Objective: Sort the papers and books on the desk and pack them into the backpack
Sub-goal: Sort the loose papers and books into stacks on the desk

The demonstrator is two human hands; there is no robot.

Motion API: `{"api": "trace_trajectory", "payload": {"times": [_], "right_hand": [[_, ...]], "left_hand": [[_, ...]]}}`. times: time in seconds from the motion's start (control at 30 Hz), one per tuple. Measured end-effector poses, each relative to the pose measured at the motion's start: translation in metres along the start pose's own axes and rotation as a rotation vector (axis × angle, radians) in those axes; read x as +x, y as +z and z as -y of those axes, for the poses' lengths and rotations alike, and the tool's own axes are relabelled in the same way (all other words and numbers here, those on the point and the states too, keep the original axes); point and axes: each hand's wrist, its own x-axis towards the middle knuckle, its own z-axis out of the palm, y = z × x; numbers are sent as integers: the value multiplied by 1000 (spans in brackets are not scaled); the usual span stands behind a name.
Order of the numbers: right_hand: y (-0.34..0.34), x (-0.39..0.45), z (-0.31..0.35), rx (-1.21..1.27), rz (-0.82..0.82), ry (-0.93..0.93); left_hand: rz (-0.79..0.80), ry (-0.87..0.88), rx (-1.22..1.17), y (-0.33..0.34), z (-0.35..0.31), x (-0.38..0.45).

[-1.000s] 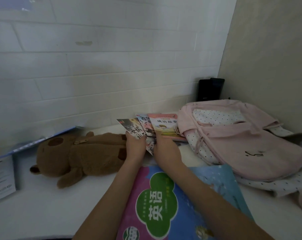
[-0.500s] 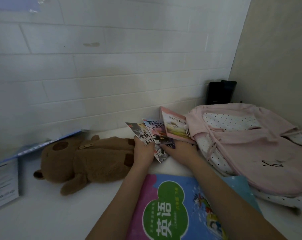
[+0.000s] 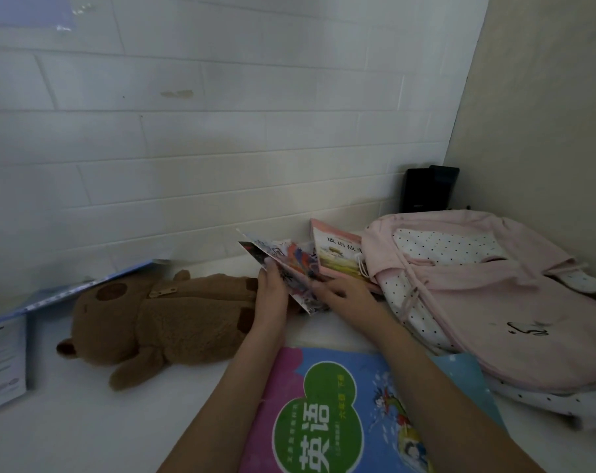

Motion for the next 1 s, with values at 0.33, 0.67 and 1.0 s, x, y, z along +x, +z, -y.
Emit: {"api": "trace_trajectory", "payload": {"times": [0.33, 0.67, 1.0], "right_hand": [[-17, 1, -17, -140, 131, 232], [0, 3, -7, -459, 82, 268], [4, 4, -8, -606, 99, 247]], "left_hand": [[-216, 408, 250, -3, -17, -22], [-292, 456, 369, -8, -17, -17], [-396, 501, 270, -4, -23, -26]]}}
